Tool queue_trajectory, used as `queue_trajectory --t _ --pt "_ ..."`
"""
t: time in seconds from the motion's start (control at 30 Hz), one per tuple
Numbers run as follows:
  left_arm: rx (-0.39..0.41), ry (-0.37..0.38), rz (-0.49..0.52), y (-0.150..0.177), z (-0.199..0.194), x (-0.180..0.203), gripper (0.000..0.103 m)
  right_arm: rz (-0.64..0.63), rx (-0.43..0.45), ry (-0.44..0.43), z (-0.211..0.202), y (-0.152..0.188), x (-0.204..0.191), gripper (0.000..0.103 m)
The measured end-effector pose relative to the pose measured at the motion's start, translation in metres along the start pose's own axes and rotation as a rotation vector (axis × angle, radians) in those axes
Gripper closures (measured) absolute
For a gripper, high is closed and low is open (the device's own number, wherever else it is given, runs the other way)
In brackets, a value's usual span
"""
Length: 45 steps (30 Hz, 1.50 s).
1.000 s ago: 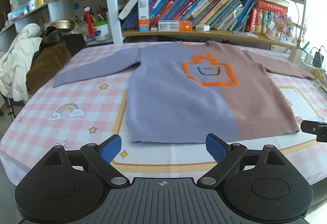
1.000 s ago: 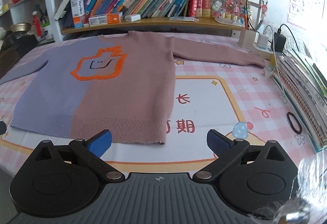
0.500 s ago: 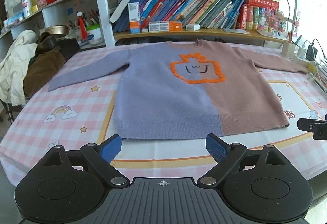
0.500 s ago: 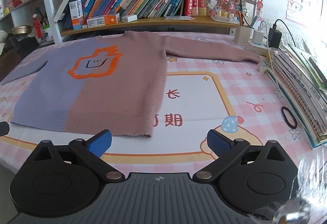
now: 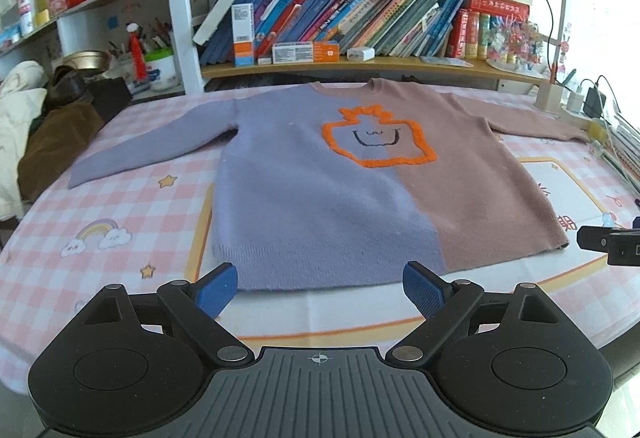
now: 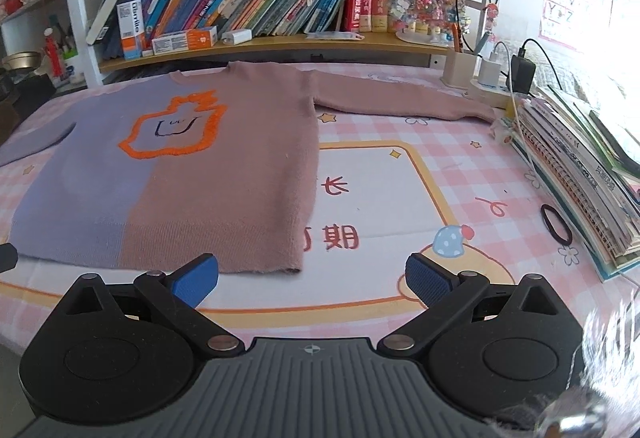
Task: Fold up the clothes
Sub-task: 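Open both grippers and withdraw them from the hem, then move the left gripper to the lavender sleeve cuff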
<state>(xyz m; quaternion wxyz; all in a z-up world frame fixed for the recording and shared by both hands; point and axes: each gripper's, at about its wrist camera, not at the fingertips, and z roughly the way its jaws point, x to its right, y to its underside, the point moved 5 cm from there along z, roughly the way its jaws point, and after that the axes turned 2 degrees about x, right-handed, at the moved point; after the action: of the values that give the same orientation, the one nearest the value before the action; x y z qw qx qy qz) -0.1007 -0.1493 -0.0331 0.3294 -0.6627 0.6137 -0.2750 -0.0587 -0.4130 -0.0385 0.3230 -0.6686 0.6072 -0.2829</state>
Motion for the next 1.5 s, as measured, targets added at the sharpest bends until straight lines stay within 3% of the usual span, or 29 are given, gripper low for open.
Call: queue_trajectory --t 0.6,0.87,1.5 --pt "-0.003 0.114 0.080 -0.032 0.052 -0.112 0.011 0.082 0.009 0.132 0.016 -0.014 -0.113 0.001" --pt "-0.018 0.163 0.082 -0.032 0.067 -0.141 0.011 0.108 -0.011 0.198 0.016 -0.011 -0.139 0.001" --pt "0.008 -0.050 -0.175 -0.044 0.111 -0.271 0.011 -0.002 -0.010 0.217 0.025 -0.027 -0.179 0.001"
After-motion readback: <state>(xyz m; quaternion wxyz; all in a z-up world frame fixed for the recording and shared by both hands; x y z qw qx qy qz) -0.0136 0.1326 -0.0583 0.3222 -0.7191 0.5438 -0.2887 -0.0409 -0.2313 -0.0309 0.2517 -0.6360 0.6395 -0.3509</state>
